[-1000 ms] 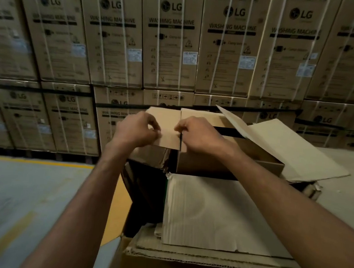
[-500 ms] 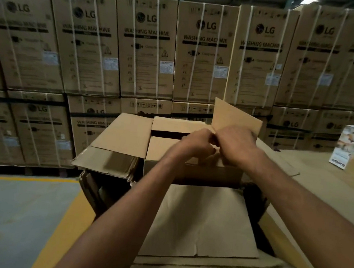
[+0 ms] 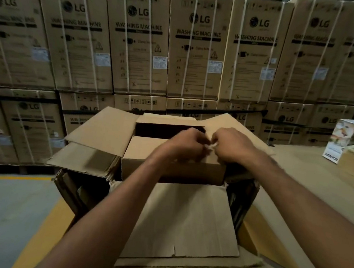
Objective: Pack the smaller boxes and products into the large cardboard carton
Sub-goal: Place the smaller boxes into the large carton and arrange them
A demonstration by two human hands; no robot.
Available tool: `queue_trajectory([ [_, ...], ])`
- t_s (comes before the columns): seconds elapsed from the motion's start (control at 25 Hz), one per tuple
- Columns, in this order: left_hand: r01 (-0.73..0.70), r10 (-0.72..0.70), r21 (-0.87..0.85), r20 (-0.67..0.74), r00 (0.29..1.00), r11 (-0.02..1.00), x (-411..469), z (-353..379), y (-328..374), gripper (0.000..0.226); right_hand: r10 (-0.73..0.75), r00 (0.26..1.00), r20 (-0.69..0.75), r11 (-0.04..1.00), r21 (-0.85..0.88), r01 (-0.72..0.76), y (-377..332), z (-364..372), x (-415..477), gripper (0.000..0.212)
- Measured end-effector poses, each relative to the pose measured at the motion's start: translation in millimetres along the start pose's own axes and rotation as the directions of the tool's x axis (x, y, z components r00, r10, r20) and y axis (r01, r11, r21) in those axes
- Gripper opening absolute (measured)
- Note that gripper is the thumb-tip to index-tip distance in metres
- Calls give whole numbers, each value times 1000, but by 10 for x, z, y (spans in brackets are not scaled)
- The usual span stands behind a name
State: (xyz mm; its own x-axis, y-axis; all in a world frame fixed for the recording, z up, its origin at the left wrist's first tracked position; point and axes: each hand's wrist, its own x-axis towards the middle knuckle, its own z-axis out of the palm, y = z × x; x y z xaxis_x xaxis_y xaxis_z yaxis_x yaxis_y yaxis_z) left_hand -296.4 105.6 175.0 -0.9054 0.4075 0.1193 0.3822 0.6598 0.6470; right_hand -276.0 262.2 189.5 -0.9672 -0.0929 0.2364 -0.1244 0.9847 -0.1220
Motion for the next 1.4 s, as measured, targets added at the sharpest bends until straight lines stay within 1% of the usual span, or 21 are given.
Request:
queue_trajectory([
  [0.04, 45, -44, 19, -28, 999, 999, -5, -100, -86, 28, -42, 998, 37, 996, 77, 39, -72, 27, 77, 28],
  [0.08, 87, -81, 103, -62, 995, 991, 12, -185, -188, 29, -86, 993, 81, 988, 137, 75, -148, 74, 169, 31],
  [0.16, 192, -166, 309, -109, 980, 931, 59, -295, -367, 35, -145, 974, 177, 980, 162, 116, -297, 184, 350, 35],
  [0.2, 240, -211, 357, -119, 970, 903, 81, -318, -430, 38, -148, 966, 211, 981, 151, 117, -346, 239, 430, 37],
  [0.28, 286, -251, 345, -141, 958, 894, 101, -359, -514, 41, -123, 967, 221, 984, 154, 90, -396, 300, 541, 35],
  [0.4, 249, -193, 276, -217, 957, 928, 31, -471, -515, 31, -110, 985, 136, 973, 217, 79, -391, 245, 589, 33],
  [0.6, 128, -42, 295, -281, 959, 947, -177, -794, -193, 24, -133, 989, -62, 965, 218, 144, -386, -172, 419, 21],
  [0.72, 78, 65, 384, -346, 936, 920, -349, -953, 68, 18, -129, 983, -133, 956, 246, 159, -366, -464, 275, 26],
  [0.8, 33, 126, 423, -343, 931, 906, -491, -1033, 239, 14, -148, 984, -103, 935, 309, 173, -346, -670, 141, 35],
  [0.84, -9, 148, 416, -304, 941, 909, -580, -1081, 327, 14, -166, 985, -47, 913, 369, 172, -327, -782, 53, 41],
  [0.88, -57, 157, 380, -237, 959, 923, -687, -1144, 416, 15, -190, 981, 35, 886, 437, 156, -305, -889, -42, 44],
  [0.96, -113, 128, 275, -40, 991, 955, -915, -1286, 558, 19, -244, 947, 209, 851, 515, 106, -250, -1032, -203, 41],
  [1.0, -112, 96, 247, 76, 992, 963, -1019, -1330, 597, 22, -264, 921, 288, 861, 501, 90, -228, -1048, -257, 35],
  [1.08, -95, 14, 255, 302, 953, 962, -1150, -1340, 580, 33, -304, 849, 432, 893, 440, 96, -220, -954, -325, 21],
  [1.12, -86, -27, 265, 394, 919, 960, -1176, -1297, 520, 37, -330, 811, 483, 902, 415, 119, -230, -853, -338, 16],
  [1.16, -71, -63, 269, 459, 886, 960, -1174, -1223, 426, 39, -345, 785, 514, 910, 389, 145, -250, -739, -349, 15],
  [1.2, -52, -90, 268, 490, 867, 962, -1143, -1130, 315, 40, -349, 772, 532, 918, 361, 166, -264, -630, -352, 18],
  [1.24, -25, -111, 261, 493, 863, 965, -1108, -1048, 184, 40, -337, 772, 539, 925, 341, 166, -294, -522, -354, 22],
  [1.32, 3, -116, 240, 460, 881, 971, -1019, -906, -49, 34, -290, 798, 528, 939, 316, 132, -347, -343, -329, 23],
  [1.4, -18, -80, 217, 436, 896, 976, -973, -837, -198, 28, -254, 819, 514, 954, 271, 126, -403, -216, -301, 19],
])
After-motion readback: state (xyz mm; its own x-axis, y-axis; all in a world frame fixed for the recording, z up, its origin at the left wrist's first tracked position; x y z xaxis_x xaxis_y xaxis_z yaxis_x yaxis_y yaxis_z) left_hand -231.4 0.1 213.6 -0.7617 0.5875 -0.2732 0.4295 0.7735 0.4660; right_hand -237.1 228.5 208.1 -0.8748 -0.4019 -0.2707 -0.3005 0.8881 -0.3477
